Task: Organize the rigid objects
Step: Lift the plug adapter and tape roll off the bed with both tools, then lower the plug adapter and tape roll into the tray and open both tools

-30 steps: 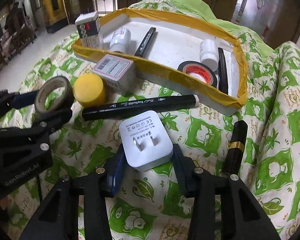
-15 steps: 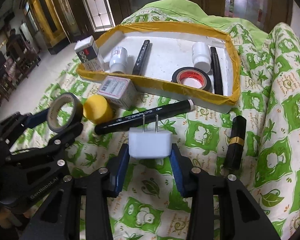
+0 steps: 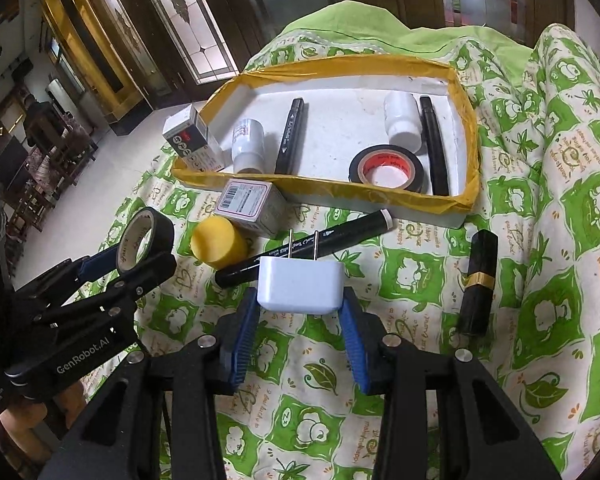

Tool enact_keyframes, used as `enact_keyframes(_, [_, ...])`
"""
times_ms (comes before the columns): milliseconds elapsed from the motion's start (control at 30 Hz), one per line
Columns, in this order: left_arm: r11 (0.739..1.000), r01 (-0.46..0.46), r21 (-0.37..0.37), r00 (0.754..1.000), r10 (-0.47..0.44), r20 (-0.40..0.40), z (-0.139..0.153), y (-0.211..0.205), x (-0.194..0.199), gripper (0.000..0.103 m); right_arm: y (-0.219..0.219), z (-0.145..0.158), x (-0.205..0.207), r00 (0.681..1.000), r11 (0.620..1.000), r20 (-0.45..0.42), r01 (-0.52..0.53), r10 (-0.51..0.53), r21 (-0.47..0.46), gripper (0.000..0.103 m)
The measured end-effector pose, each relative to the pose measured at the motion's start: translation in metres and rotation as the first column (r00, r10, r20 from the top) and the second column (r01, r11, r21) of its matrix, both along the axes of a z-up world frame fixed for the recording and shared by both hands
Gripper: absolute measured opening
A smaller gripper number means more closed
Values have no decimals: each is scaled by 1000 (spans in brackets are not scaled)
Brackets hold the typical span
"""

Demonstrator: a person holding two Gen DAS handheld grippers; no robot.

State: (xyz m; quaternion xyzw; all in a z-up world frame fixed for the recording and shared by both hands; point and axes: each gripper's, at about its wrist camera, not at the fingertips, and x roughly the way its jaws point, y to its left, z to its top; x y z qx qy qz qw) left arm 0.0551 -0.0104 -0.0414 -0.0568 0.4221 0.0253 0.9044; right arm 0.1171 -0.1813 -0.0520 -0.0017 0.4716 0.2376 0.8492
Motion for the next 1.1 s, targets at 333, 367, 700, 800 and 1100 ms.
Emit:
enact_keyframes(333, [999, -21, -50, 1000, 21, -13, 1, 9, 1, 61, -7, 7, 3, 1000, 999, 8, 14, -15, 38, 39])
enact_keyframes(367, [998, -22, -51, 1000, 21, -13, 1, 10, 1, 61, -8, 8, 3, 1000, 999, 9, 15, -15, 41, 39])
enact_keyframes(700, [998, -11, -70, 1000, 10, -11, 7, 8, 5, 61, -17, 16, 8, 999, 997, 17, 44, -45, 70, 39])
enact_keyframes(800, [997, 4, -81, 1000, -5, -7, 11, 5, 10, 61, -25, 21, 15, 997, 993, 21, 68, -70, 92, 39])
enact_keyframes(1100, [993, 73, -96, 997, -73, 9, 23, -23, 46, 61, -62, 37, 53, 980, 960, -16, 197, -198, 201, 39])
